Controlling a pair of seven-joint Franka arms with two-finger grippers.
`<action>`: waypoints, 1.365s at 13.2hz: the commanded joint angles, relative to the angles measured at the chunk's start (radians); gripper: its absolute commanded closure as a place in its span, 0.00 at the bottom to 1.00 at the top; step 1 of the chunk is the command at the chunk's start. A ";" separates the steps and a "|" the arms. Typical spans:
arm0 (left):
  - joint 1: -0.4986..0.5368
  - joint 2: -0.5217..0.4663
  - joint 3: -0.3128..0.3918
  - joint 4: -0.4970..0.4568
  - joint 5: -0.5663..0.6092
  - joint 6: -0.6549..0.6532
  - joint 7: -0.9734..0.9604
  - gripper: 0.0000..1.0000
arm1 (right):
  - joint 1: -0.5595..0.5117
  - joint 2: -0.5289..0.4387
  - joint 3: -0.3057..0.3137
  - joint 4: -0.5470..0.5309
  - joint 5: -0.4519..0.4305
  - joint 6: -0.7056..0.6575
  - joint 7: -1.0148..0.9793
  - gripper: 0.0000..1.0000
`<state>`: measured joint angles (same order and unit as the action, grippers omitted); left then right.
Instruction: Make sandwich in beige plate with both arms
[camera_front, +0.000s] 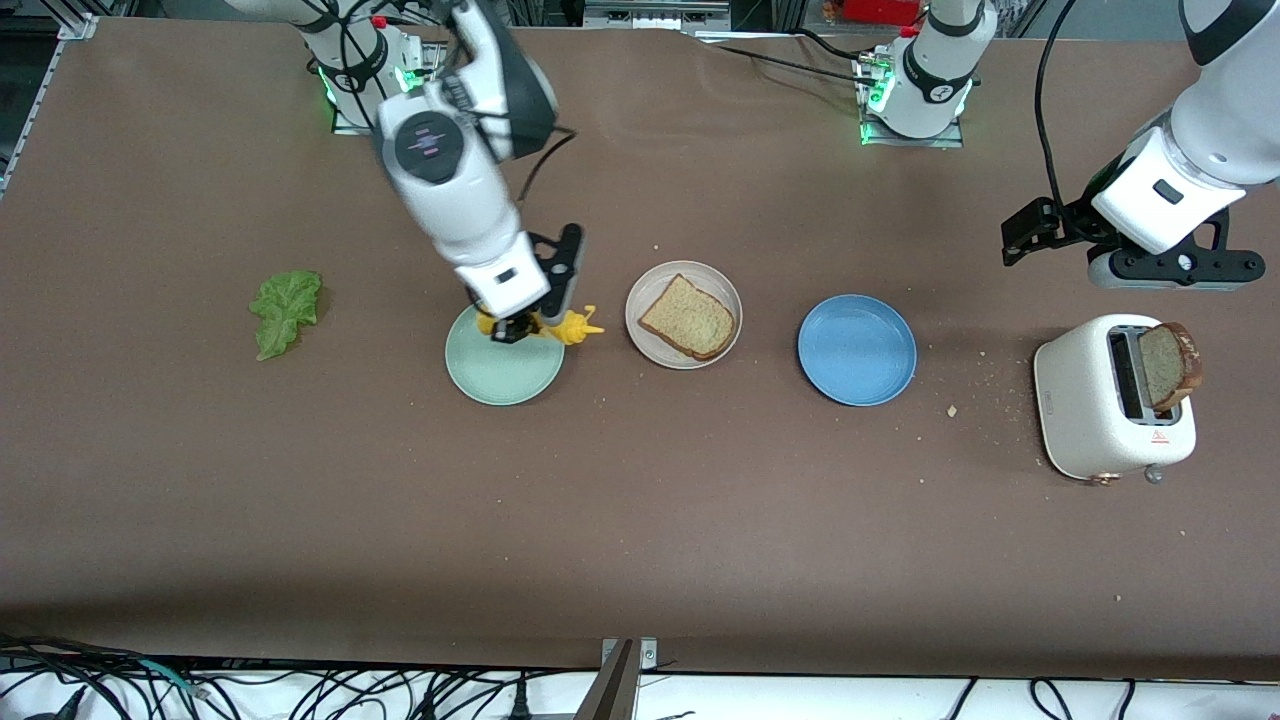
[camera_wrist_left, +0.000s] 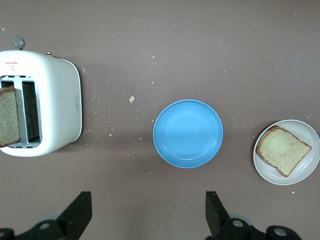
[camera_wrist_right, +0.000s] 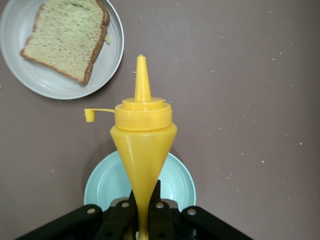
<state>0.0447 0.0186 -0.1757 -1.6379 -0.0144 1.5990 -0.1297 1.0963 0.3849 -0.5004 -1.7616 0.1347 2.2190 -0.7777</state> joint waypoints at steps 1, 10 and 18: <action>-0.009 0.014 -0.004 0.030 0.022 -0.010 -0.007 0.00 | 0.085 0.130 -0.017 0.097 -0.163 -0.005 0.263 1.00; -0.005 0.014 -0.004 0.029 0.022 -0.011 0.002 0.00 | 0.289 0.330 -0.021 0.175 -0.567 -0.209 0.672 1.00; -0.011 0.014 -0.004 0.029 0.022 -0.011 -0.008 0.00 | 0.327 0.382 -0.020 0.186 -0.598 -0.223 0.670 1.00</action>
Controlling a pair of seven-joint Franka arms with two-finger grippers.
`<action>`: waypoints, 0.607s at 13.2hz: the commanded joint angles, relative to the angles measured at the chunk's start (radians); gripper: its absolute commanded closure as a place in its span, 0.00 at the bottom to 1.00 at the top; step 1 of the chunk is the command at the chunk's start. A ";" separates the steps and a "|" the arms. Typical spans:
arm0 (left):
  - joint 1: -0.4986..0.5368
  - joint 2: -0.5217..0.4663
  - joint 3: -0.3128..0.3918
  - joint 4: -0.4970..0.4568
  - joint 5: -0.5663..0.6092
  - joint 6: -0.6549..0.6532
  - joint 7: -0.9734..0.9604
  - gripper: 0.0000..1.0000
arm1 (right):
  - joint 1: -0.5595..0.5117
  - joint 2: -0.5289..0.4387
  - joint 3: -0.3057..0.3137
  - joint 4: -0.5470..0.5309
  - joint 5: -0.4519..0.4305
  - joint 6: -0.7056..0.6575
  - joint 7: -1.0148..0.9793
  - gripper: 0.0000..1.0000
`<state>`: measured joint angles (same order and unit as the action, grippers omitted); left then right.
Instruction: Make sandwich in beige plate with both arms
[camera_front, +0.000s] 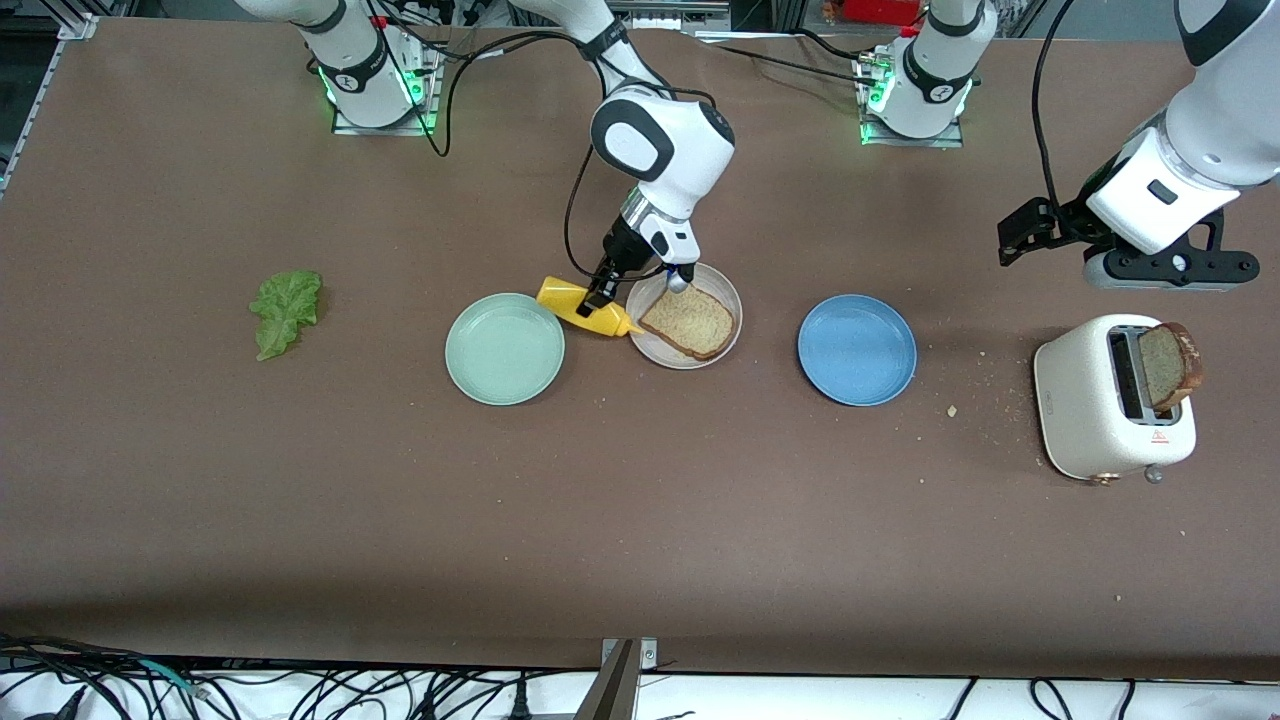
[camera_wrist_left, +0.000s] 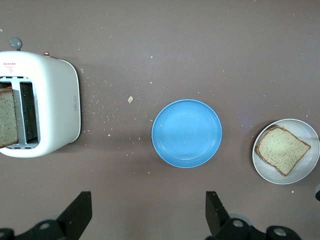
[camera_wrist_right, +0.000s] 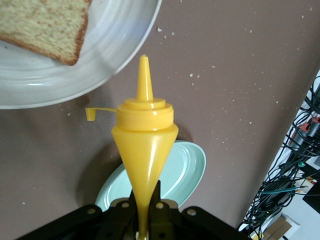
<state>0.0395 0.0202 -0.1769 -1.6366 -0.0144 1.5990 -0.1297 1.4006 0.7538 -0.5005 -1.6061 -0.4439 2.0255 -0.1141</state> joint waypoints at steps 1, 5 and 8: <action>-0.006 0.012 -0.004 0.027 0.022 -0.011 -0.008 0.00 | 0.014 0.004 -0.026 0.032 -0.016 -0.027 -0.004 1.00; -0.006 0.012 -0.004 0.026 0.022 -0.011 -0.008 0.00 | -0.086 -0.115 -0.058 0.046 0.137 -0.016 -0.213 1.00; -0.007 0.012 -0.004 0.026 0.022 -0.011 -0.008 0.00 | -0.175 -0.232 -0.110 0.038 0.298 -0.018 -0.486 1.00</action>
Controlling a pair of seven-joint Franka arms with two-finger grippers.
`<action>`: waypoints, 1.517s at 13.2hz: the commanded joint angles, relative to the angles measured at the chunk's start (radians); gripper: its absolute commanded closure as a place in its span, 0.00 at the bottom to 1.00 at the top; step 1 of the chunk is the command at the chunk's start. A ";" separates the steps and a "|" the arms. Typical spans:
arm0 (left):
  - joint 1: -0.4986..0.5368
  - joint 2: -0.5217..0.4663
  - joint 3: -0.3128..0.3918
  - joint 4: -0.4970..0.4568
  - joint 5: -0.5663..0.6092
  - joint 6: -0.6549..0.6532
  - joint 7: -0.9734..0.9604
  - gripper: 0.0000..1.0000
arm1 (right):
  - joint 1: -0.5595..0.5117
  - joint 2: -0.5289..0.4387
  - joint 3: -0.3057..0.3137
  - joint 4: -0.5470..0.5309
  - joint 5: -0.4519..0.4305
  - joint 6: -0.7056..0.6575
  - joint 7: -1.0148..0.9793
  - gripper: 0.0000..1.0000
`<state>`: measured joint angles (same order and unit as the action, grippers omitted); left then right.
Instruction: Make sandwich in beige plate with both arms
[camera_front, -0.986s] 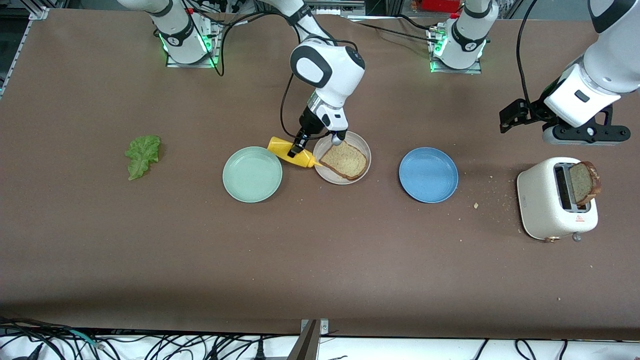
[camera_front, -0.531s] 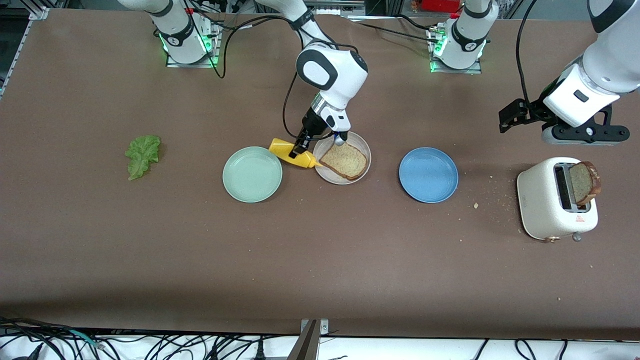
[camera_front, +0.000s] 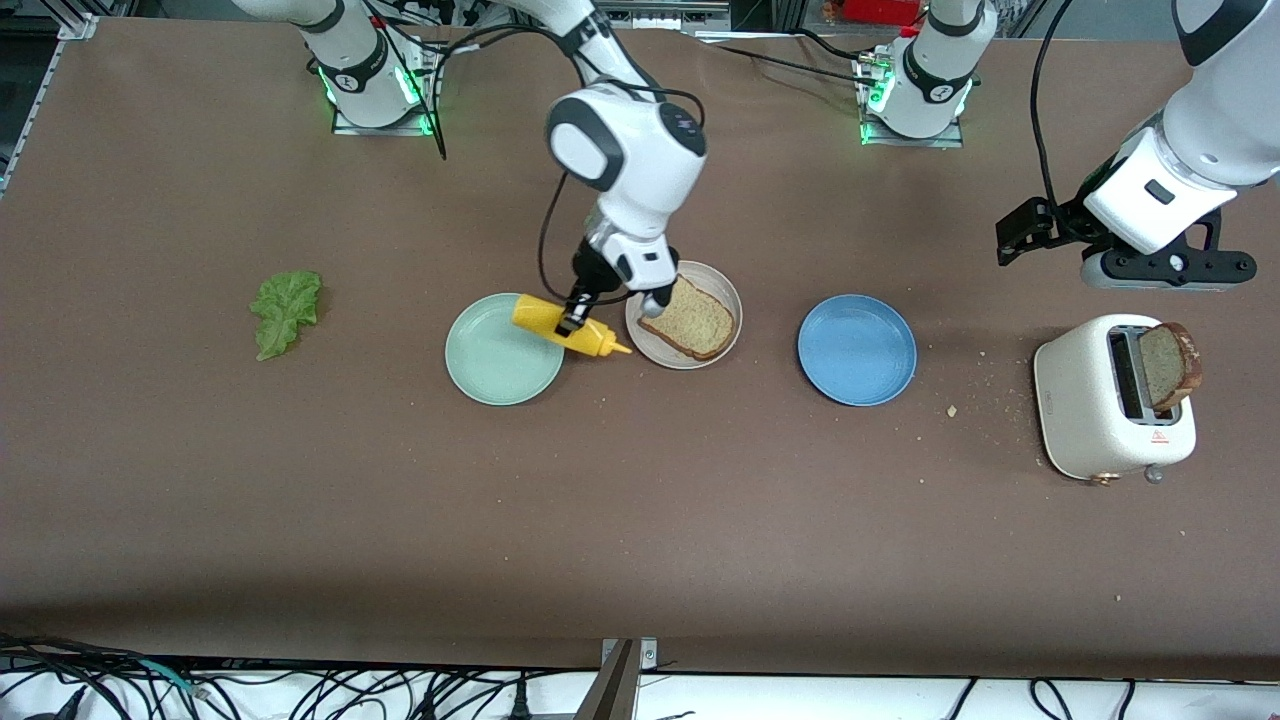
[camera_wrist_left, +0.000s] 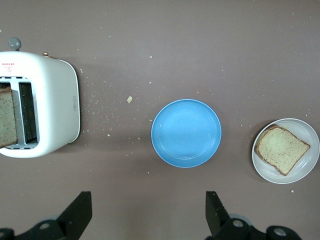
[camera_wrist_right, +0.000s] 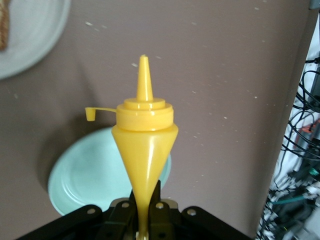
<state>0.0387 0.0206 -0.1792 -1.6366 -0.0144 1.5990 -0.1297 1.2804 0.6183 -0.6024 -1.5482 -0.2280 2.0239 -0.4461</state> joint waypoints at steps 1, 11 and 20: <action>-0.006 0.012 -0.002 0.026 0.022 -0.011 -0.010 0.00 | -0.091 -0.129 -0.025 -0.026 0.160 -0.016 -0.262 1.00; -0.005 0.030 -0.002 0.029 0.008 -0.014 -0.007 0.00 | -0.220 -0.316 -0.453 -0.389 1.177 -0.141 -1.271 1.00; -0.005 0.030 -0.002 0.029 0.008 -0.016 -0.007 0.00 | -0.505 -0.094 -0.442 -0.633 1.627 -0.584 -1.902 1.00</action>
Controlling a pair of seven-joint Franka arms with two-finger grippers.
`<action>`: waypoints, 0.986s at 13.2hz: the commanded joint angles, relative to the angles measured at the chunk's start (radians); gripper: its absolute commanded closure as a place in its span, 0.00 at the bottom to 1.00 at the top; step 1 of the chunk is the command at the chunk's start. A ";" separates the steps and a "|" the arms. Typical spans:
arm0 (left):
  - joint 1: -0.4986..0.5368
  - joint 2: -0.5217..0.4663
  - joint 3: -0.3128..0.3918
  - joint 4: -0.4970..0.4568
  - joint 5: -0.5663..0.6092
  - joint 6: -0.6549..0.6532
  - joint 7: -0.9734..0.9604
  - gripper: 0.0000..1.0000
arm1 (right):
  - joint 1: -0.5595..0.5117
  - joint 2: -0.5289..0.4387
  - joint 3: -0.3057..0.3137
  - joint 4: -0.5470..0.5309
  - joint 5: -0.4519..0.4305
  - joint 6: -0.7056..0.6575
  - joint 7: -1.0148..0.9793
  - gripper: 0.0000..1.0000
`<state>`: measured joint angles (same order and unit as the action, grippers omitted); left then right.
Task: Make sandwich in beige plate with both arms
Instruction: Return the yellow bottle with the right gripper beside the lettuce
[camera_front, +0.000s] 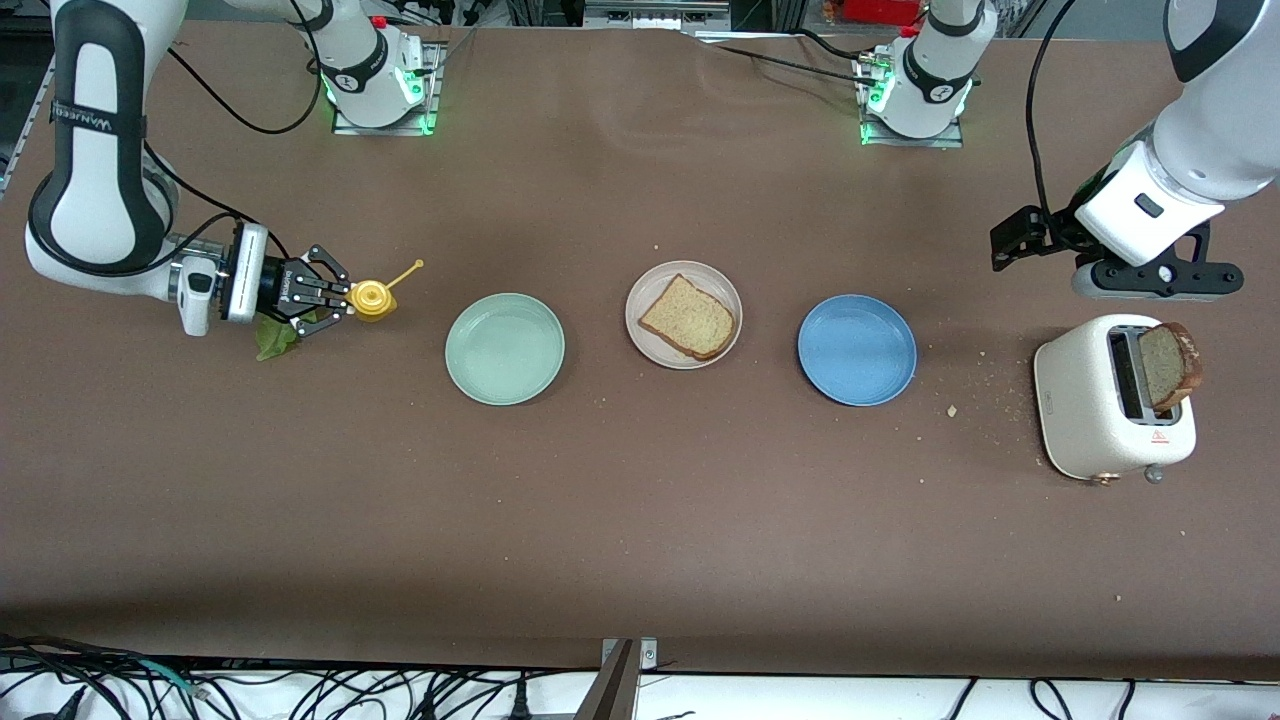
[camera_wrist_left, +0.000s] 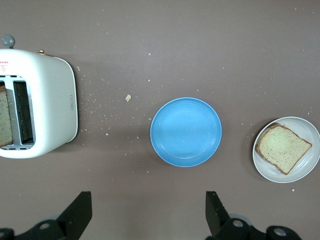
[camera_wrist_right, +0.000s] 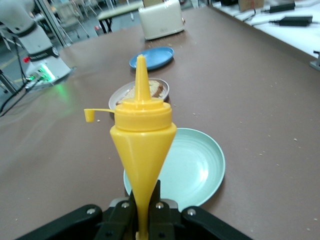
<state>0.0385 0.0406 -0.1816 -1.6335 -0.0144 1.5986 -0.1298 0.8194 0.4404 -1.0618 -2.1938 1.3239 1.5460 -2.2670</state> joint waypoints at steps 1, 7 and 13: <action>-0.005 0.010 0.001 0.026 0.008 -0.016 -0.007 0.00 | -0.071 0.143 0.032 0.014 0.122 -0.174 -0.124 1.00; -0.005 0.010 0.001 0.024 0.008 -0.017 -0.008 0.00 | -0.212 0.256 0.147 0.022 0.190 -0.283 -0.262 1.00; -0.005 0.010 0.001 0.024 0.008 -0.017 -0.008 0.00 | -0.371 0.349 0.264 0.051 0.181 -0.380 -0.362 1.00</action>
<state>0.0385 0.0429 -0.1817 -1.6331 -0.0144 1.5982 -0.1298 0.4863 0.7429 -0.8188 -2.1860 1.5003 1.2166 -2.5999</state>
